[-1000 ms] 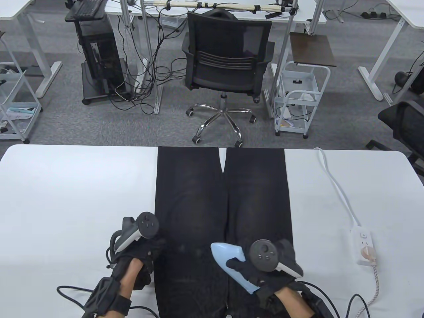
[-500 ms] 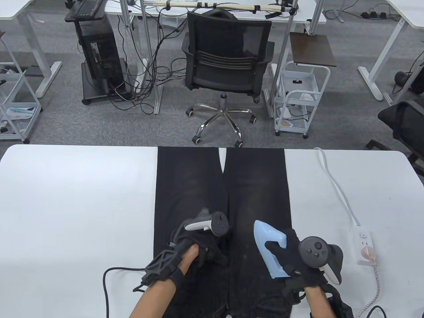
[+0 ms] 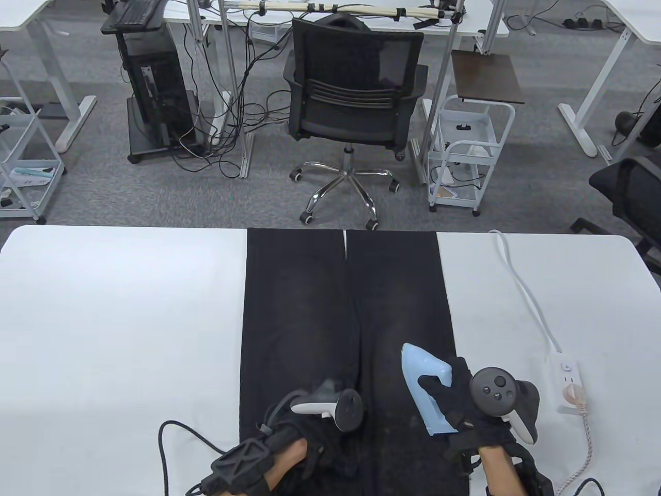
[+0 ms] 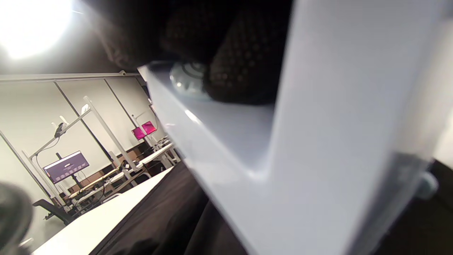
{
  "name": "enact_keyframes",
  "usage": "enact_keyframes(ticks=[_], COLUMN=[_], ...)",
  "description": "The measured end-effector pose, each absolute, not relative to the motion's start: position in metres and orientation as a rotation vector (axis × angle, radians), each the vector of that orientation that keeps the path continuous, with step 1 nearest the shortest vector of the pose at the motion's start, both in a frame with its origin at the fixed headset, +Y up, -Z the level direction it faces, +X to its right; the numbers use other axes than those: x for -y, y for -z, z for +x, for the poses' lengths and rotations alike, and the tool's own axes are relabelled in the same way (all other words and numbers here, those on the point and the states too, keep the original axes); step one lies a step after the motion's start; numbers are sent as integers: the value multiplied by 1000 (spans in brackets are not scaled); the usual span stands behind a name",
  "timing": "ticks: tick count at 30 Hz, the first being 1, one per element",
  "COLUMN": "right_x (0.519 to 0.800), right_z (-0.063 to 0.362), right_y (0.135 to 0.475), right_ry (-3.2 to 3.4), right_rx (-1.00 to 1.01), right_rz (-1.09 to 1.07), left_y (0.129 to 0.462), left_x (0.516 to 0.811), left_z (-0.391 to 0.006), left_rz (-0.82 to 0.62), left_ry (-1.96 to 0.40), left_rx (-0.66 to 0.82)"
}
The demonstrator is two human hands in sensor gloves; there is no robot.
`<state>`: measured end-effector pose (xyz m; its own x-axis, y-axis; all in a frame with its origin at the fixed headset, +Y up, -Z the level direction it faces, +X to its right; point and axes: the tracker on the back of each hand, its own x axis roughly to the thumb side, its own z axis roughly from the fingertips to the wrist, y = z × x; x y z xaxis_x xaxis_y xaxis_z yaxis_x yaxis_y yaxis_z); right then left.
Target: Iron trousers with electric iron on table
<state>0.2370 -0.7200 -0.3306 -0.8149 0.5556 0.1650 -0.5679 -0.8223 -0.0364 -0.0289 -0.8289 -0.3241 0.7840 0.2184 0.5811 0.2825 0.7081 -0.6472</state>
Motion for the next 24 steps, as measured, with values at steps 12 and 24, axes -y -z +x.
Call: enact_keyframes(ticks=[12, 24], right_x=[719, 722], right_z=[232, 230], right_y=[329, 330], right_ry=[-2560, -2575], right_rx=[87, 31], right_rz=[212, 212], left_y=[289, 457], left_x=[798, 802], left_z=[-20, -28], left_rz=[-872, -736], left_ry=[-12, 15], left_rx=[713, 516])
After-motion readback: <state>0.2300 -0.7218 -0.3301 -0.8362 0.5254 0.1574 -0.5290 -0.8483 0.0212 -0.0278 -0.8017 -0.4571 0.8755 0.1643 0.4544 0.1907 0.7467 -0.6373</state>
